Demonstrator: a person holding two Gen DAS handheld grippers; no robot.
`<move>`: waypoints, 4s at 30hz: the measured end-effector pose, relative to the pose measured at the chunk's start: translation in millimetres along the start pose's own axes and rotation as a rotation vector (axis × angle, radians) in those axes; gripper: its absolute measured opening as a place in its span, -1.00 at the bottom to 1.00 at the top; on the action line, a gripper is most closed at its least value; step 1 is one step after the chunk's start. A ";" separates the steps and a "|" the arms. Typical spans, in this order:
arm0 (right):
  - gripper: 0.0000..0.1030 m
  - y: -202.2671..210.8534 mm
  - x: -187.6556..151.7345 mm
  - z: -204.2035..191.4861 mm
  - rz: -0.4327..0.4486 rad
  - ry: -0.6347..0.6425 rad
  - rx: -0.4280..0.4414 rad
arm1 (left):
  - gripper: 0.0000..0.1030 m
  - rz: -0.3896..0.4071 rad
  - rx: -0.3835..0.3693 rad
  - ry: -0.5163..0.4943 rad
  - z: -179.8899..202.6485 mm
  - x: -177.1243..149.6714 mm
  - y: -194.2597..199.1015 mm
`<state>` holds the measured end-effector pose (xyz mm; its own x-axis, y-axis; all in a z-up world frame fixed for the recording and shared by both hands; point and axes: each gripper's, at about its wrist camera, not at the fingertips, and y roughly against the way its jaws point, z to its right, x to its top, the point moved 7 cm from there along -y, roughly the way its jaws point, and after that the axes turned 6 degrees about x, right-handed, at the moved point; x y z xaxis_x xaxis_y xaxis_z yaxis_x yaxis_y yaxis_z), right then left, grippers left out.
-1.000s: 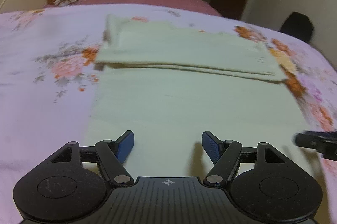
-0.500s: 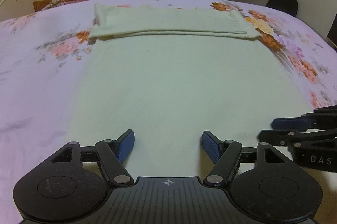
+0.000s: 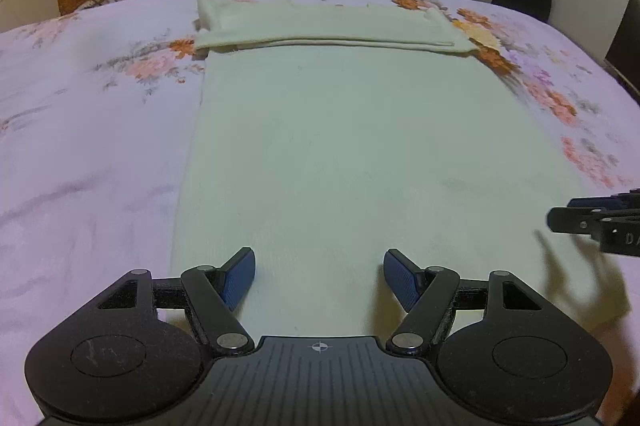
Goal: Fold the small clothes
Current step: 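Move both tools to the sweater hem and grasp it with the left tool, then close the right tool on the hem beside the left tool, then lift the held hem with both tools and fold it over onto the collar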
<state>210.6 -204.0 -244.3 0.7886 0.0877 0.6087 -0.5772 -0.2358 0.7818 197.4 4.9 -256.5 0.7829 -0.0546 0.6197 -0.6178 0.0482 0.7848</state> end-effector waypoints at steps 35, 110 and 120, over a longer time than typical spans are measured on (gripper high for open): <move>-0.08 45.6 -48.0 31.9 0.017 -0.148 -0.148 | 0.38 -0.050 -0.011 0.048 -57.6 -49.6 33.6; -0.84 -106.3 232.2 98.5 0.252 -0.204 0.079 | -0.87 0.187 -0.179 0.308 -80.6 239.1 -161.7; -0.84 -139.0 282.9 119.6 0.296 -0.257 0.093 | -0.86 0.239 -0.134 0.347 -85.6 294.4 -199.9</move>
<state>539.3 -262.2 -196.9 0.6255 -0.2390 0.7427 -0.7748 -0.3024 0.5552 557.7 64.6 -231.3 0.6117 0.3108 0.7275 -0.7873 0.1488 0.5984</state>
